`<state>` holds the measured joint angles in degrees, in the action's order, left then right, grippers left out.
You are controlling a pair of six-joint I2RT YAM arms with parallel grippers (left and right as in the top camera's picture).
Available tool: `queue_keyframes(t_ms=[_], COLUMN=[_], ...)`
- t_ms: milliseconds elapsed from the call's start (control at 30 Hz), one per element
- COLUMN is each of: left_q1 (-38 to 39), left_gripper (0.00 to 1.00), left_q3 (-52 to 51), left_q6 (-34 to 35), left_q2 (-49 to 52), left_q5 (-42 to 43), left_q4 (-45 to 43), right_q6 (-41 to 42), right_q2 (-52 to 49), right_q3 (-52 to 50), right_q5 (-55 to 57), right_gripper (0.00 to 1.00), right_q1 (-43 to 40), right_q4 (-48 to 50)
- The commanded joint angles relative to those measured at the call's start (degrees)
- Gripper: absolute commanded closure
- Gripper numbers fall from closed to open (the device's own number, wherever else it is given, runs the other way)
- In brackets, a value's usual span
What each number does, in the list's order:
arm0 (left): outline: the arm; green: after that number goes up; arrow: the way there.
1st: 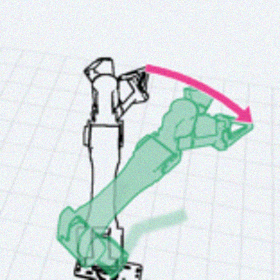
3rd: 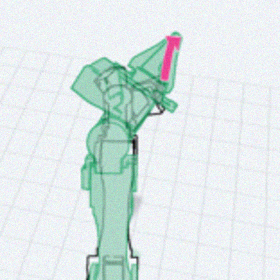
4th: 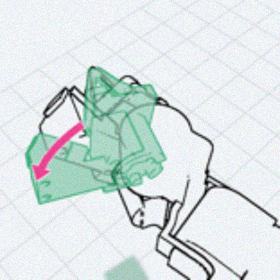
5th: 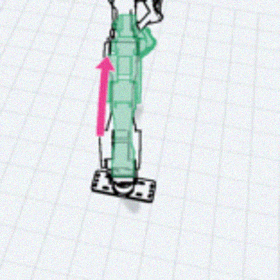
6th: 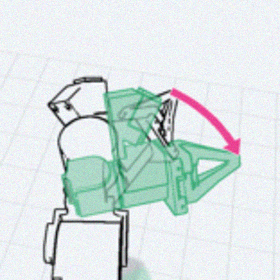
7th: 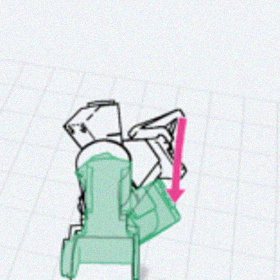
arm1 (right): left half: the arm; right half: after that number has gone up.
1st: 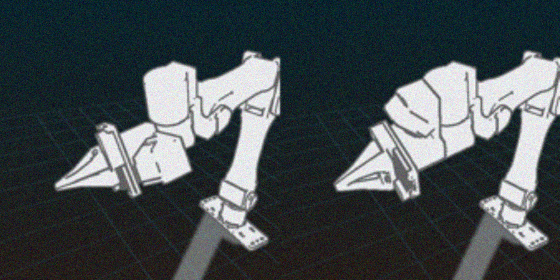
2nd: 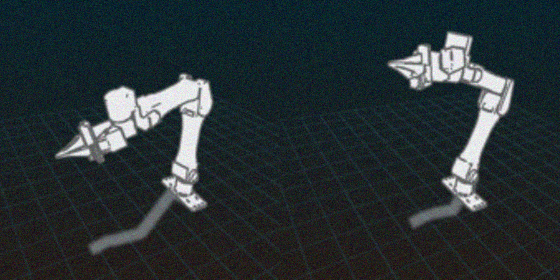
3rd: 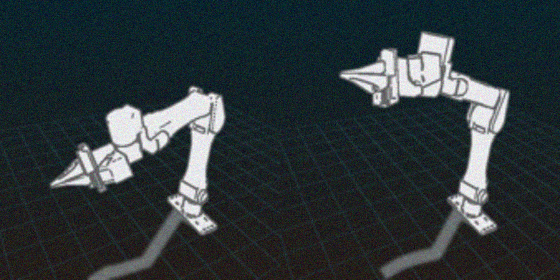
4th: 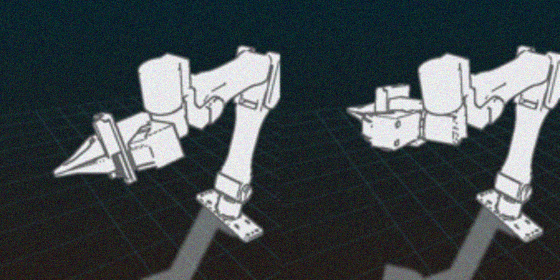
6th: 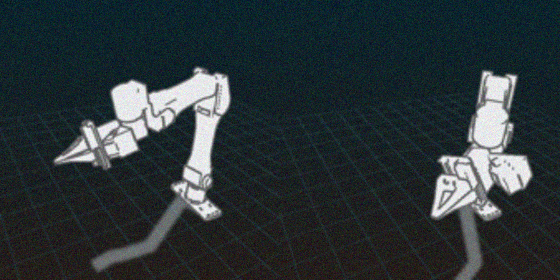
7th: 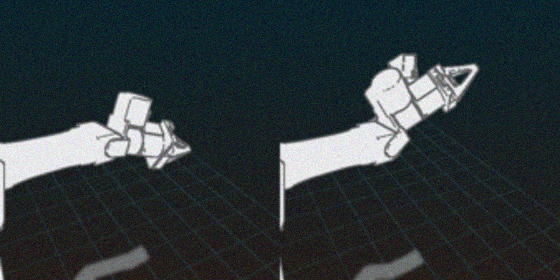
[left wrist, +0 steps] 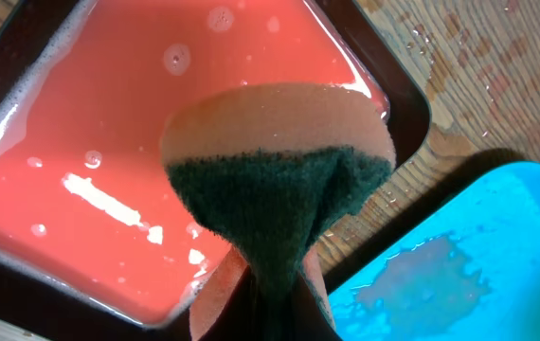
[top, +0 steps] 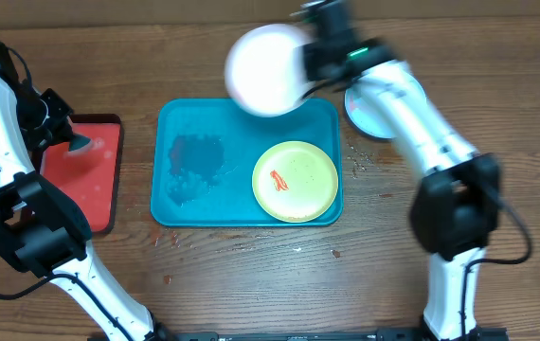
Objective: Clean dirty plates on tray and stack at the side
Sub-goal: 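Carry the white plate right and stack it on the light blue plate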
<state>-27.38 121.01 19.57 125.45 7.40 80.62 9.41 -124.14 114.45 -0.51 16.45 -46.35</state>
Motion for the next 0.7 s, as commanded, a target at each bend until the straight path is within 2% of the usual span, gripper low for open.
queue_keyframes(t_ms=[0,200,433,467,500,600,667], left_q1=[0.4,0.4,0.8,0.8,0.8,0.8,0.8], left_gripper=[0.96,0.95,0.96,0.96,0.96,0.96,0.96], left_q3=[0.1,0.1,0.1,0.1,0.1,0.1,0.1], left_q6=[0.8,0.8,0.7,0.7,0.8,0.7,0.7], left_q2=[-1.4,-1.4,-1.4,-1.4,-1.4,-1.4,-1.4], left_q5=[-0.3,-0.3,-0.3,-0.3,-0.3,-0.3,-0.3], left_q4=[-0.5,-1.4,-1.4,-1.4,-1.4,-1.4,-1.3], right_q6=[10.6,10.6,10.6,10.6,10.6,10.2,7.1], right_q2=[0.2,-0.4,-0.4,-0.4,-0.4,-0.4,-0.4], right_q3=[0.5,-3.8,-9.8,-10.6,-10.7,-10.7,-10.6], right_q5=[-14.6,-14.6,-5.5,-5.6,-5.9,-10.5,-16.9], right_gripper=[0.96,0.96,0.96,0.35,0.23,0.22,0.20], right_q1=[-11.1,-20.9,-24.3,-24.3,-24.2,-24.2,-23.6], right_q4=[-5.7,-10.0,-7.3,-6.3,-6.3,-6.5,-6.4])
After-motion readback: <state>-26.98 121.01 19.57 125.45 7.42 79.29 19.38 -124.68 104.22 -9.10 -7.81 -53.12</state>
